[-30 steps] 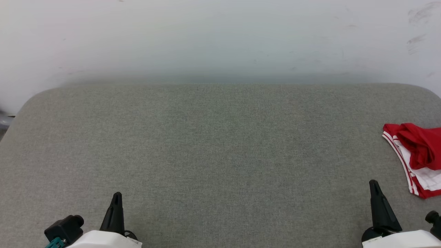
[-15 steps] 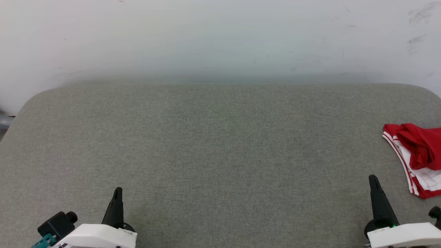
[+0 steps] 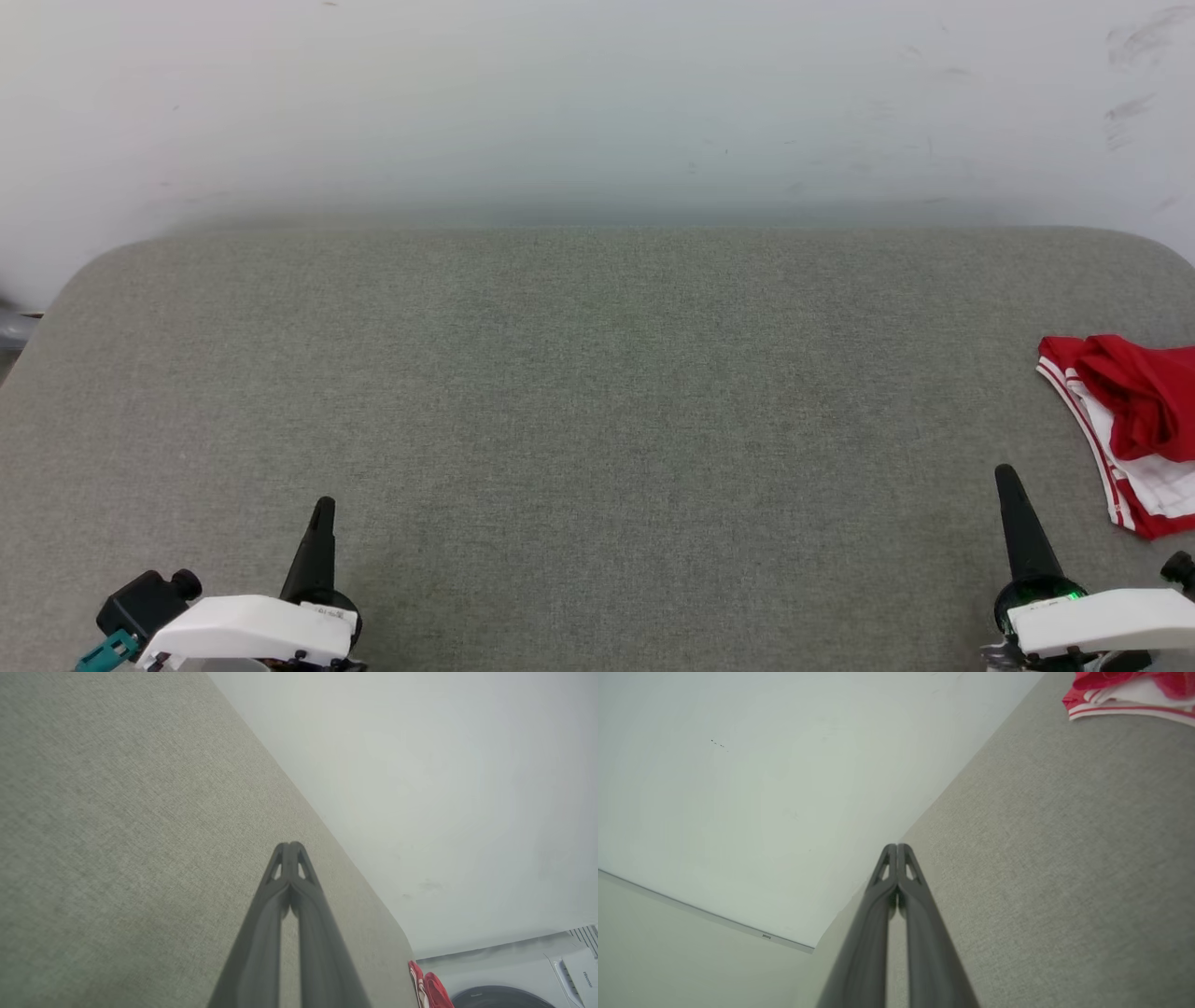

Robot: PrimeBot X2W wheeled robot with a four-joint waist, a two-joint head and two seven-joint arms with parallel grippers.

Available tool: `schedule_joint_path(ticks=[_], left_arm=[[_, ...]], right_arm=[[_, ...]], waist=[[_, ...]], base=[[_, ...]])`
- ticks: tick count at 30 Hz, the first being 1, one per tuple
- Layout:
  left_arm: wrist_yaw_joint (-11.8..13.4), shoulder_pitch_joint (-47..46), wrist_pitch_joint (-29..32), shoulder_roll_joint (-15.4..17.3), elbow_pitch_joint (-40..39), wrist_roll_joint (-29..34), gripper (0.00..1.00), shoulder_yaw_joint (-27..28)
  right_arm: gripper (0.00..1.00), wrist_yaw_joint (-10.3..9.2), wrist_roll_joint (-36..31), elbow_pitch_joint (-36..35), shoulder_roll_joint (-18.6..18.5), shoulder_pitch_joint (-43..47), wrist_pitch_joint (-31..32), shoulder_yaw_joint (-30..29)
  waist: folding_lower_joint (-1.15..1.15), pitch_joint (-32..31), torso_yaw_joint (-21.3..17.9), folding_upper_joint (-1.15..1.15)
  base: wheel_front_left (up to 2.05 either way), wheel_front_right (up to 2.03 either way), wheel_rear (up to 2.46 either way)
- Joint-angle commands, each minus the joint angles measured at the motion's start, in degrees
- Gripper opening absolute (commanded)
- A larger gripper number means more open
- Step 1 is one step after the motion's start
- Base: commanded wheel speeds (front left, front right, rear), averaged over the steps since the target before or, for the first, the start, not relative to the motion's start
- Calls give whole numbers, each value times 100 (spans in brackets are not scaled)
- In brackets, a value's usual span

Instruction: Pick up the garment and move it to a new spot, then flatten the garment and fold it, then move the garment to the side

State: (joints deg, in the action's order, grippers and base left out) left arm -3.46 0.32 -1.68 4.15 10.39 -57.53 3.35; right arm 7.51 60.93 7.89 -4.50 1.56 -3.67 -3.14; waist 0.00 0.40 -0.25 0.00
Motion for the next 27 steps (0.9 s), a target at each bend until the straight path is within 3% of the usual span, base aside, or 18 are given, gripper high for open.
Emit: schedule_joint_path(ticks=[1, 27], left_arm=[[-39, -157, 40, -4, -35, -175, 0, 32], [-220, -402, 404, -58, 152, -1680, 0, 173]], right_arm=[[0, -1, 172, -10, -48, -160, 30, -4], [0, -1, 1619, 266, -36, -460, 401, -49]], waist=[[0, 0, 1, 0], [0, -9, 10, 0]], base=[[0, 0, 0], [0, 0, 0]])
